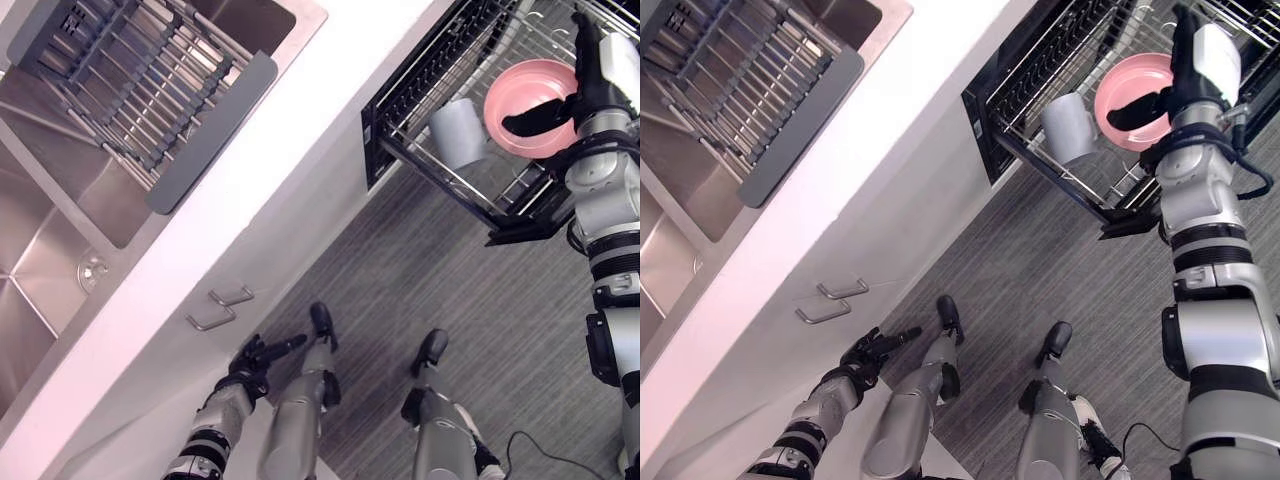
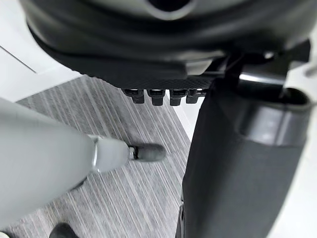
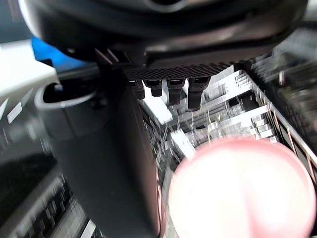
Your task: Walk over to the sink, pick up the cup, carry it to the dishwasher, place the cup inside the dishwasher, then close the dishwasher door
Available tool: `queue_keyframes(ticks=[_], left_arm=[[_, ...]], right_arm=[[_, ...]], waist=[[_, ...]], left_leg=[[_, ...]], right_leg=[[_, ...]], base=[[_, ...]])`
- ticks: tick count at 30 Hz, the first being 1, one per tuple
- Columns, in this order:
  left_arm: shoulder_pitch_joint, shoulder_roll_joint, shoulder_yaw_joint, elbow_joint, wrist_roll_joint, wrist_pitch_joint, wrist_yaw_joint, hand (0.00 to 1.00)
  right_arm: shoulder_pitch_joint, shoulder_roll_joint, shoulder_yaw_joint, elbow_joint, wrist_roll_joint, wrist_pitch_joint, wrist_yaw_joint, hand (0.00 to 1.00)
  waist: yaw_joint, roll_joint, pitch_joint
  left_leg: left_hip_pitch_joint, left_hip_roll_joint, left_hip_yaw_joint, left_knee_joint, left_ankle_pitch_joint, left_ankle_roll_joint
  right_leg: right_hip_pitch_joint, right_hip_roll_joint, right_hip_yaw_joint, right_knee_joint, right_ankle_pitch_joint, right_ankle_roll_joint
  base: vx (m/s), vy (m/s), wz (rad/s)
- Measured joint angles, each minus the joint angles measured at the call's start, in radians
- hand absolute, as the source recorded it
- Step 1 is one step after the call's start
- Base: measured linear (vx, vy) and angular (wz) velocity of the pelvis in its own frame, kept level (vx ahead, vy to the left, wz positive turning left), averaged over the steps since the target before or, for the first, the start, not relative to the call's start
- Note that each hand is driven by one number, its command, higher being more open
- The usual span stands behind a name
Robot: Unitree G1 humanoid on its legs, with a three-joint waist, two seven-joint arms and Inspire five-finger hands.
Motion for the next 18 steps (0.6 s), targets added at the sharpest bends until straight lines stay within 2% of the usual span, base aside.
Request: queue_keyframes(ticks=[4,5,9,13,14,18], left_arm=[[0.036,0.0,0.015,-0.023,0.002,-0.003,-0.016,1.0],[0.051,0.002,0.028,-0.023,0.006,-0.006,-0.027,1.0],[0.086,0.012,0.04,-0.023,0.022,-0.018,-0.041,1.0],[0.097,0.014,0.038,-0.003,0.021,-0.032,-0.053,1.0],[0.098,0.014,0.037,0.002,0.021,-0.039,-0.055,1.0],[0.096,0.014,0.011,0.034,0.021,-0.06,-0.057,1.0]], right_arm=[[0.056,-0.024,-0.089,-0.046,0.08,-0.008,-0.048,1.0],[0.086,-0.028,-0.145,-0.045,0.151,-0.006,-0.085,1.0],[0.122,-0.046,-0.209,-0.034,0.301,0.0,-0.141,1.0],[0.122,-0.072,-0.267,0.029,0.442,0.038,-0.197,1.0],[0.12,-0.085,-0.267,0.043,0.48,0.061,-0.201,0.0],[0.118,-0.098,-0.266,0.078,0.545,0.139,-0.191,0.0]], waist=[[-0.022,0.0,0.0],[-0.028,0.0,0.0],[-0.049,0.0,0.0],[-0.051,0.002,-0.002],[-0.053,0.003,-0.002],[-0.069,0.017,-0.003]], left_leg=[[0.03,0.001,0.003,-0.001,-0.002,-0.003],[0.044,0.002,0.01,-0.003,-0.003,-0.004],[0.05,0.003,0.025,-0.007,-0.003,-0.004],[0.045,0.004,0.065,-0.008,-0.005,-0.007],[0.034,0.004,0.075,-0.008,-0.005,-0.008],[-0.013,0.0,0.087,-0.007,-0.004,-0.009]], right_leg=[[0.026,0.0,0.009,0.002,0.001,0.001],[0.033,-0.001,0.016,0.006,0.001,0.002],[0.028,-0.002,0.034,0.007,0.006,0.001],[0.003,0.001,0.073,-0.017,0.031,0.0],[-0.01,0.001,0.083,-0.028,0.043,0.0],[-0.063,0.0,0.111,-0.057,0.077,0.002]], base=[[-0.01,0.0,-0.05],[-0.02,-0.005,-0.09],[-0.02,-0.013,-0.14],[-0.01,-0.015,-0.28],[0.0,-0.011,-0.26],[0.02,-0.002,-0.17]])
